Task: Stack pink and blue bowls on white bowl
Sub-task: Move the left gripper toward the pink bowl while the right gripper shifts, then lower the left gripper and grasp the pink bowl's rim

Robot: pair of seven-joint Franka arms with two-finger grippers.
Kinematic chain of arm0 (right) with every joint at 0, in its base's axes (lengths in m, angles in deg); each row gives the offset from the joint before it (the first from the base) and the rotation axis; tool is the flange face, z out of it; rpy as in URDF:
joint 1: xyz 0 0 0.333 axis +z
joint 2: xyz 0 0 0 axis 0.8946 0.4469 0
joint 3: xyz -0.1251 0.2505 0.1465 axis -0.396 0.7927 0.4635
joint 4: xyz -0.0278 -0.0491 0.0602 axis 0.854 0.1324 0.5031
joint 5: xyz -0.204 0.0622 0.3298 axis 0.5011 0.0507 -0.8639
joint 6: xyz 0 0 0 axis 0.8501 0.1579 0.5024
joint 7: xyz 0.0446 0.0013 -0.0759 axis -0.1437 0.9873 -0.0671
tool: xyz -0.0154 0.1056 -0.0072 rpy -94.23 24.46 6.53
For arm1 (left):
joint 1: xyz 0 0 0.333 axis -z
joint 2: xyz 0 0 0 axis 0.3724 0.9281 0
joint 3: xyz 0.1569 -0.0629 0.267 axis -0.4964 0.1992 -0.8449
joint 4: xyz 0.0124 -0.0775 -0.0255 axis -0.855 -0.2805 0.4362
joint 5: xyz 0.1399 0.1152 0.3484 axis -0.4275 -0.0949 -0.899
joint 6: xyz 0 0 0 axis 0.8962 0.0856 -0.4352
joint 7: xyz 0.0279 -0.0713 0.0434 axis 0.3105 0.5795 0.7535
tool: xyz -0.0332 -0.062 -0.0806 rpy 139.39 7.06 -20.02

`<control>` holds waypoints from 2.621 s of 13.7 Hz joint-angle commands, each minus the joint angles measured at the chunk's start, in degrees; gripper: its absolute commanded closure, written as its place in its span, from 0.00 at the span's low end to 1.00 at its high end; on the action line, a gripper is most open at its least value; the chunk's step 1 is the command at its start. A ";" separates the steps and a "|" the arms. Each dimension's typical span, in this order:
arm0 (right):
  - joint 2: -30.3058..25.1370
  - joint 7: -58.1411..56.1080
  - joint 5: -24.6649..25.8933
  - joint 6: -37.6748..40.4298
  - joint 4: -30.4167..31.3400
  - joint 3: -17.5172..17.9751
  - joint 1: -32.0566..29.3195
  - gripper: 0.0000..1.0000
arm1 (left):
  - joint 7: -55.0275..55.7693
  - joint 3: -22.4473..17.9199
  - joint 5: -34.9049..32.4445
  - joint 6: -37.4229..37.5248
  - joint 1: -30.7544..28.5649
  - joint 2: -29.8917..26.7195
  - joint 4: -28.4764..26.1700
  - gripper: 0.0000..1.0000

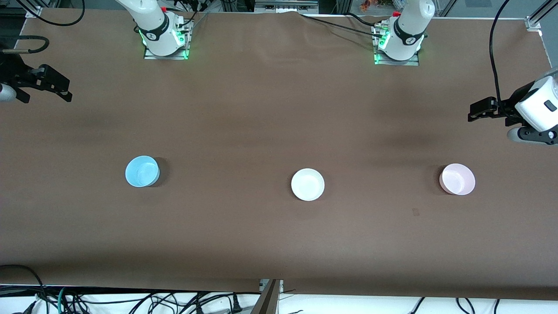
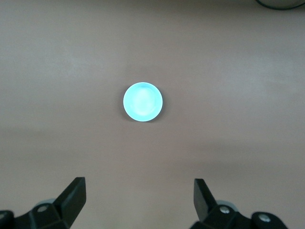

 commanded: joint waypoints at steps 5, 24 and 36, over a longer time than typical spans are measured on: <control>1.10 0.22 0.92 0.44 -1.42 0.15 -0.25 0.00 | -0.81 0.08 -0.63 -0.08 -4.76 -0.08 -1.24 0.00; 2.07 0.66 0.30 -2.02 3.76 0.76 0.63 0.00 | -18.92 -8.98 9.99 -45.52 -10.14 21.80 -20.40 0.00; 3.13 0.66 0.83 -2.90 4.11 0.67 0.98 0.00 | -23.05 -9.59 18.62 -50.18 -10.14 25.93 -19.35 0.58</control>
